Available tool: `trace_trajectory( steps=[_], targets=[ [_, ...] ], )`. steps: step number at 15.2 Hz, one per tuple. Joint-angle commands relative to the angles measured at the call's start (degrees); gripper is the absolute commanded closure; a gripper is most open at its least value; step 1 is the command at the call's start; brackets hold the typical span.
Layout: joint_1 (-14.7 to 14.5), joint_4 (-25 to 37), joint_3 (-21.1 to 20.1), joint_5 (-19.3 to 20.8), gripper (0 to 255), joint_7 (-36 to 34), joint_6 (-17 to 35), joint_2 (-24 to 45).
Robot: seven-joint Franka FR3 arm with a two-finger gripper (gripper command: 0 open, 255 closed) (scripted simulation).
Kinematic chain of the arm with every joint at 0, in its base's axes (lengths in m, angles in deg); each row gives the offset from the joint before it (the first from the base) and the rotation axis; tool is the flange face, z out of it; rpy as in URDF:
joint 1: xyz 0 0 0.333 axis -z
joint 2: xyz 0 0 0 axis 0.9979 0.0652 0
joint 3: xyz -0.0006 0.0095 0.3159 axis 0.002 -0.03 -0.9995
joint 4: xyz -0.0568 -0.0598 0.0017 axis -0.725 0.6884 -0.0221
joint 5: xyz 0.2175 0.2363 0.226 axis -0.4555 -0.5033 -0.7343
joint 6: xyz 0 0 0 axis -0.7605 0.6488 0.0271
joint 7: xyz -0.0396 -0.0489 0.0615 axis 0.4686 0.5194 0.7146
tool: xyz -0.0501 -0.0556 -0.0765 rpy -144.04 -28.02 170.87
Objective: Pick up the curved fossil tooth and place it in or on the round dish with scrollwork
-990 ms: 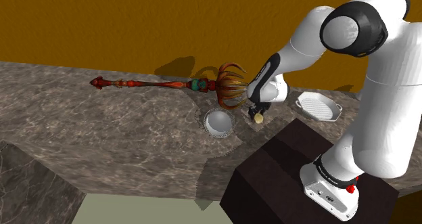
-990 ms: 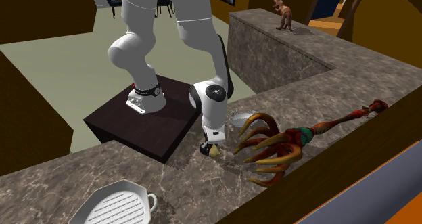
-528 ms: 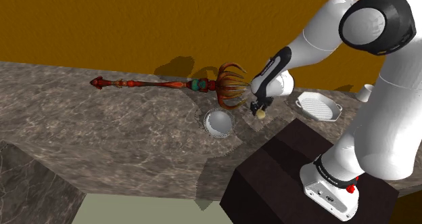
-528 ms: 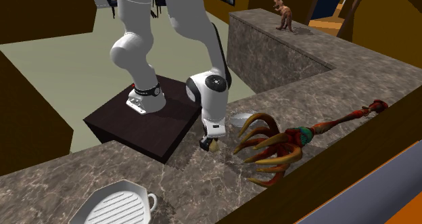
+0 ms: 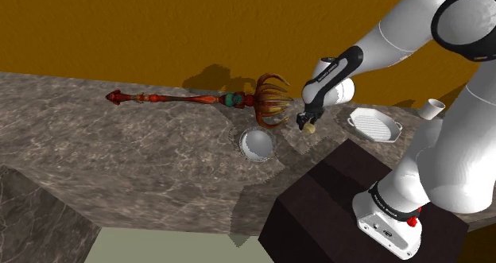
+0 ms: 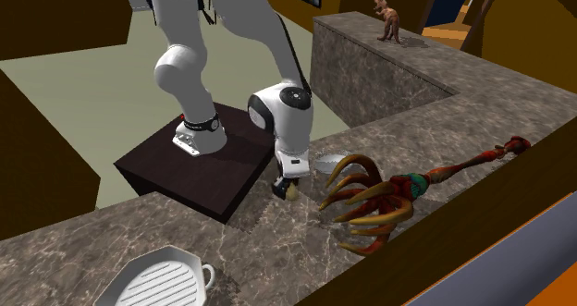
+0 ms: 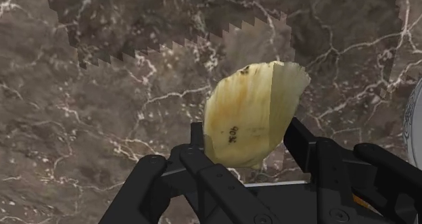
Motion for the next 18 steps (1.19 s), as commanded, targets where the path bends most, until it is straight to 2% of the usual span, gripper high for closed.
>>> trace_trajectory(
  steps=[1,5,10,18],
  targets=[
    [-1.2,-0.2,1.9,3.4,255,-2.4,-1.6,-2.2],
    [-2.6,-0.4,4.6,10.1,255,-7.1,-4.8,-6.7],
    [-2.6,-0.1,5.6,17.1,255,-12.0,-9.1,-12.2],
    [-9.5,5.3,-1.3,11.1,255,-20.8,-11.2,-7.7]
  ],
)
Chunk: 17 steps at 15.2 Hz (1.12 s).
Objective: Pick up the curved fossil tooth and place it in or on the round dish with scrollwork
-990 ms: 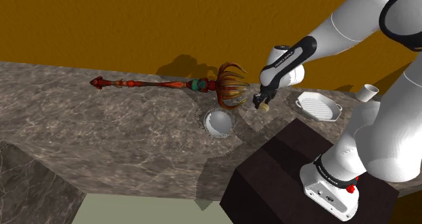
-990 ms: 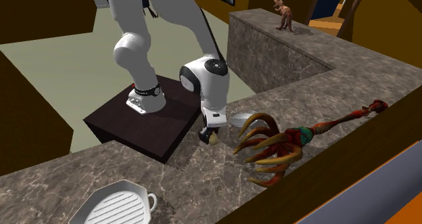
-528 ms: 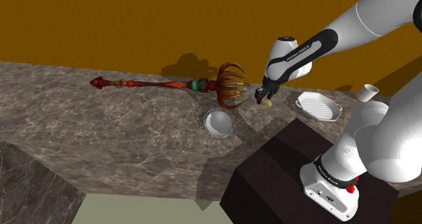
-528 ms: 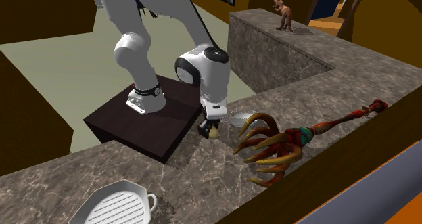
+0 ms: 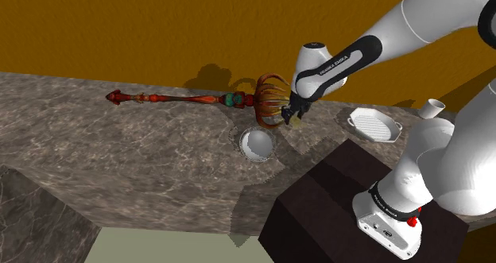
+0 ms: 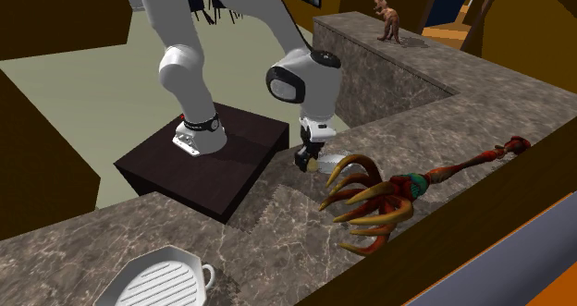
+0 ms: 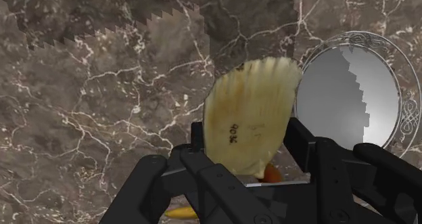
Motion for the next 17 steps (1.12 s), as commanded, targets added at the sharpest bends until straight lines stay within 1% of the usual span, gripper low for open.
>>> trace_trajectory(
  steps=[1,10,11,17],
  targets=[
    [-1.6,2.3,-1.7,-1.9,255,-2.1,-1.2,1.5],
    [-7.1,14.1,-8.2,-8.2,255,-9.6,-5.6,10.0],
    [-7.4,15.1,-8.6,-8.5,255,-10.1,-6.0,10.7],
    [-6.3,14.8,-10.2,-11.9,255,-7.8,-2.1,14.9]
  ],
)
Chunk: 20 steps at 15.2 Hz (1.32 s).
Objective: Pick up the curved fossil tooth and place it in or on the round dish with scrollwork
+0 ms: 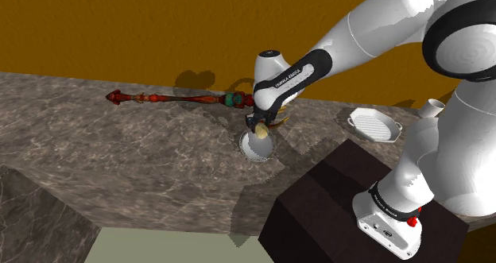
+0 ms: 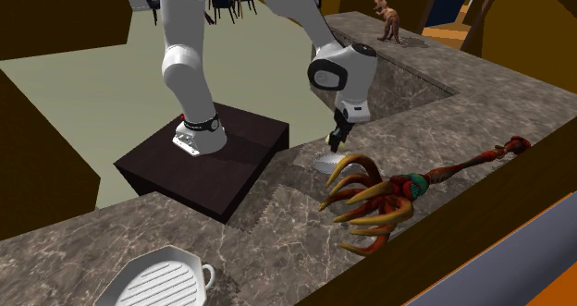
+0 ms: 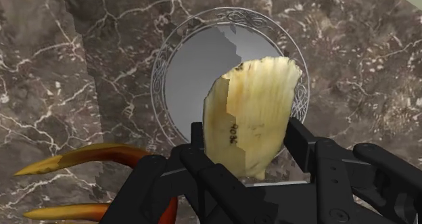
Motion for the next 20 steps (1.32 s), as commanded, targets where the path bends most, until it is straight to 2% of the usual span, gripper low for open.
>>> trace_trajectory(
  steps=[1,9,16,17,20],
  targets=[
    [0.4,0.1,-0.6,-1.2,255,0.7,1.2,1.4],
    [2.5,0.7,-3.4,-5.5,255,3.8,5.8,7.1],
    [2.5,0.7,-3.5,-5.5,255,3.7,5.8,7.1],
    [2.5,0.7,-3.5,-5.5,0,3.7,5.8,7.1],
    [2.5,0.7,-3.5,-5.5,0,3.7,5.8,7.1]
  ],
)
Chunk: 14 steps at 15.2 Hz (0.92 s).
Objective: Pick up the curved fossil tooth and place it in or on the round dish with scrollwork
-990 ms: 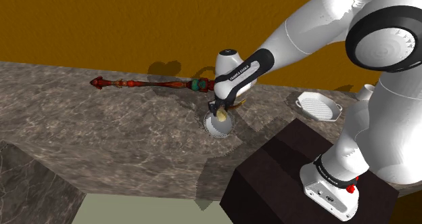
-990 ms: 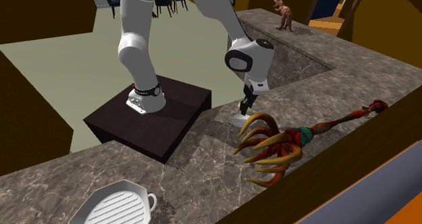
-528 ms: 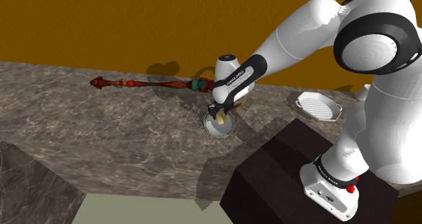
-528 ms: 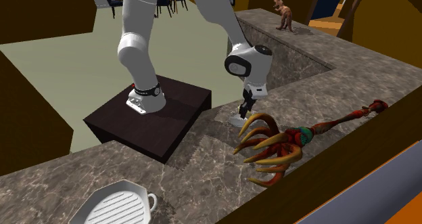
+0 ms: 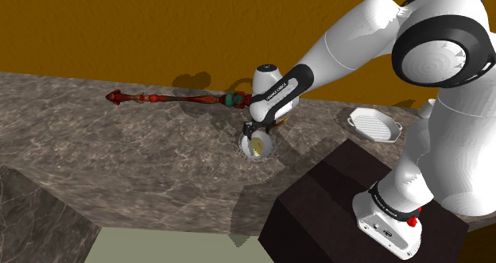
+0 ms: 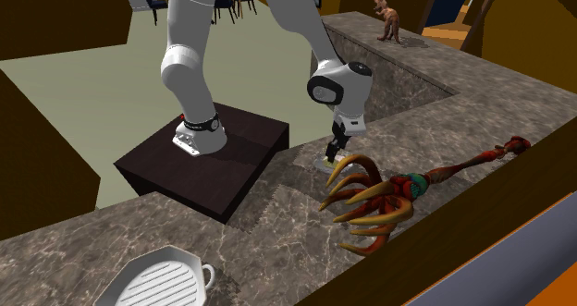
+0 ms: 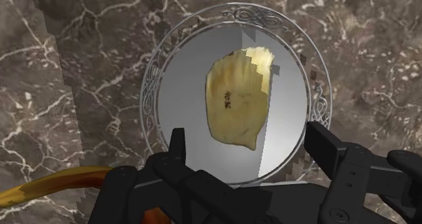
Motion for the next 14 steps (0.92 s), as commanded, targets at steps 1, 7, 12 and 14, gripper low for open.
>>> trace_trajectory(
  steps=[1,7,12,14],
  targets=[
    [0.0,0.0,0.0,0.0,0,0.0,0.0,0.0],
    [-2.5,-0.1,3.4,5.2,0,-3.6,-5.9,-6.6],
    [-2.5,-0.1,3.4,5.2,0,-3.6,-5.9,-6.6],
    [-2.5,-0.1,3.4,5.2,0,-3.6,-5.9,-6.6]
  ],
)
